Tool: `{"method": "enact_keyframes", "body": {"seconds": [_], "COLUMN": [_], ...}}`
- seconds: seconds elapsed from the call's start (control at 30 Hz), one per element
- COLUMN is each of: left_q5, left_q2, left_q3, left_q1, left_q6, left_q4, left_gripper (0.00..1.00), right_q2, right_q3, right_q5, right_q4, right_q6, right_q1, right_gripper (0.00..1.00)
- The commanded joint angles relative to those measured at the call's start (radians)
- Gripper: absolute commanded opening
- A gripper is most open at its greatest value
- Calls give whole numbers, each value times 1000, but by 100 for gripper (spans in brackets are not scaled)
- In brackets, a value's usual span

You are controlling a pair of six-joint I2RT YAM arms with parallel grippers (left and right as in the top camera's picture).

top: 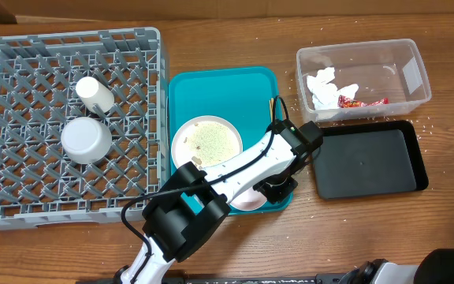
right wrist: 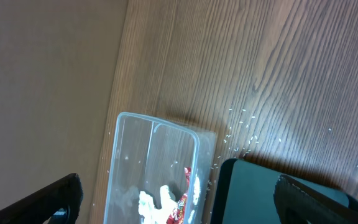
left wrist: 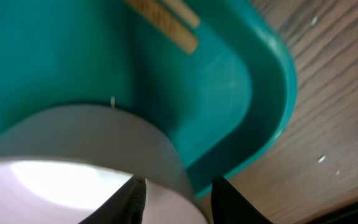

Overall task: Sort waste into correct bins and load items into the dishwasher
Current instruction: 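Grasp the pink bowl rim with the left gripper and lift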

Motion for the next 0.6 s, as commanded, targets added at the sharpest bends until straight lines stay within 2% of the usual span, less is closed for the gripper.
{"method": "enact_keyframes", "body": {"seconds": [0.0, 0.1, 0.27, 0.4, 0.57], "left_q5": [-6, -7, -10, -10, -5], "left_q2": [11, 11, 11, 11, 8], "left_q3": [-21, -23, -23, -21, 22], "left_q1": [-5, -5, -5, -5, -5], "left_q6": [28, 27, 27, 27, 23], "left_q4": [20, 29, 41, 42, 23], "left_gripper": [33, 22, 16, 5, 4], "right_q2": [-29, -29, -29, -29, -29], "right_q3": [22, 22, 22, 22, 22], "right_q5": [10, 10, 10, 10, 10], "right_q4": [2, 2, 2, 2, 2], "right_q6": [4, 4, 4, 4, 4], "right_q1": [-1, -1, -1, -1, -1], "right_gripper": [100, 100, 100, 100, 100]}}
